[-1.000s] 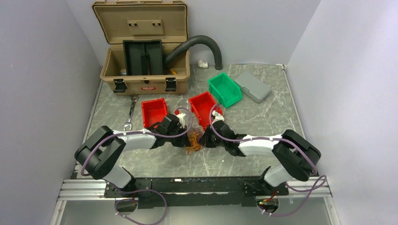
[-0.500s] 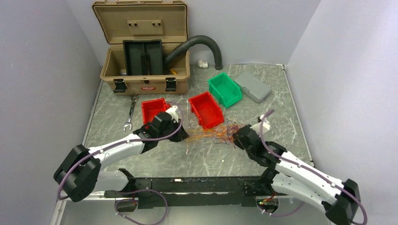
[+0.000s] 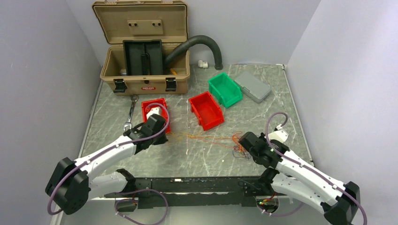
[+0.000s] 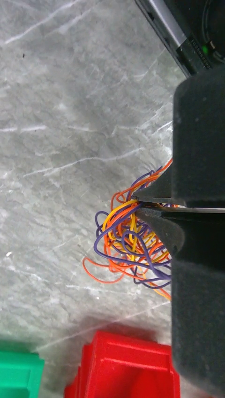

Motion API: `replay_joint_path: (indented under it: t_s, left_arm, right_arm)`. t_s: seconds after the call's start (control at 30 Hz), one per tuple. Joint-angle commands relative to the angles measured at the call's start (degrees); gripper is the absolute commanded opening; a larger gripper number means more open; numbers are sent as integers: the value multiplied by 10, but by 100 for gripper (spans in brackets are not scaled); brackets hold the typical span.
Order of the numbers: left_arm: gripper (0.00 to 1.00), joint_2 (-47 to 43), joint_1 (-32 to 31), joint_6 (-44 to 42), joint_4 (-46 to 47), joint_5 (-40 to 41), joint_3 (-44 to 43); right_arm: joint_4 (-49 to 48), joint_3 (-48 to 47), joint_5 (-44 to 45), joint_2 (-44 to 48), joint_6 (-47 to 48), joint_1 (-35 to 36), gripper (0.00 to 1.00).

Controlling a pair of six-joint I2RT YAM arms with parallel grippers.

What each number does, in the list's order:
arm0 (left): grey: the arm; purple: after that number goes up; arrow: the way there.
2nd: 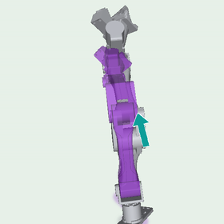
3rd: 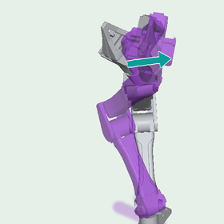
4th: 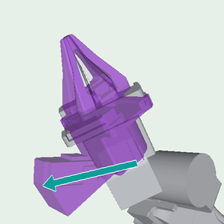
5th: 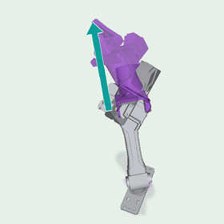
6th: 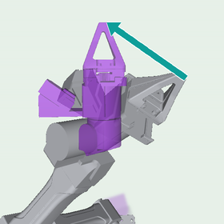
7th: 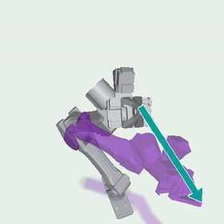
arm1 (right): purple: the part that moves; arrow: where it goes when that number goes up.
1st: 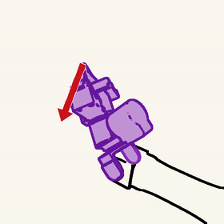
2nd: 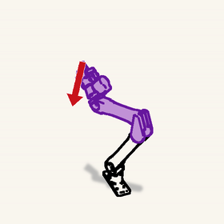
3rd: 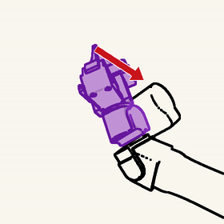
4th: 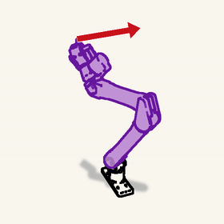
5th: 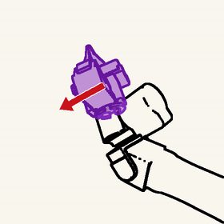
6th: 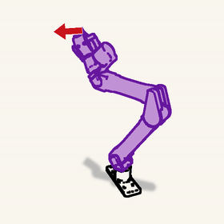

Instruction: Untangle the cables

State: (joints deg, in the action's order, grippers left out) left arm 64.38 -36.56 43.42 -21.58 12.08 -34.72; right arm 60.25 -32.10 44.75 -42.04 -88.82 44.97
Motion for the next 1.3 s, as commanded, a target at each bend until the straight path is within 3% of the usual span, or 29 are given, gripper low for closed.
replay_joint_path:
  t_s: [0.0,0.1,0.17,0.2,0.23,0.27,0.3,0.33,0.47,0.67,0.77,1.1,1.27]
  left_arm:
    - [0,-55,1,6,-67,59,-2]
    - [0,-103,0,-41,-24,-8,15]
    - [8,-135,0,-56,-14,-25,24]
    - [23,-150,-1,-61,-13,-31,26]
    - [46,-161,0,-69,-10,-37,27]
    - [75,-170,0,-71,-13,-41,26]
    - [96,-172,0,-77,-13,-52,24]
    - [99,-168,0,-84,-11,-69,21]
    - [100,-139,-29,-109,20,-109,14]
    - [98,-53,-110,-137,75,-105,-35]
    - [95,5,-137,-141,105,-115,-68]
    - [85,192,-189,-177,207,-190,-161]
    - [77,277,-189,-184,220,-220,-220]
  right_arm:
    - [41,-34,29,-16,19,-1,0]
    - [-57,-28,-23,8,151,-2,0]
    - [-102,-19,-53,32,201,-1,0]
    - [-133,-14,-69,44,236,-1,6]
    - [-160,-9,-88,56,257,-1,17]
    - [-197,-4,-121,66,317,-1,38]
    - [-230,0,-164,75,365,-1,54]
    - [-252,2,-198,78,392,-1,60]
    - [-243,-2,-219,67,389,-1,65]
    - [-173,-8,-154,25,315,-2,65]
    - [-117,-7,-107,7,245,-2,57]
    - [-245,43,-150,-67,291,-24,48]
    - [-238,10,-113,-95,309,-30,24]
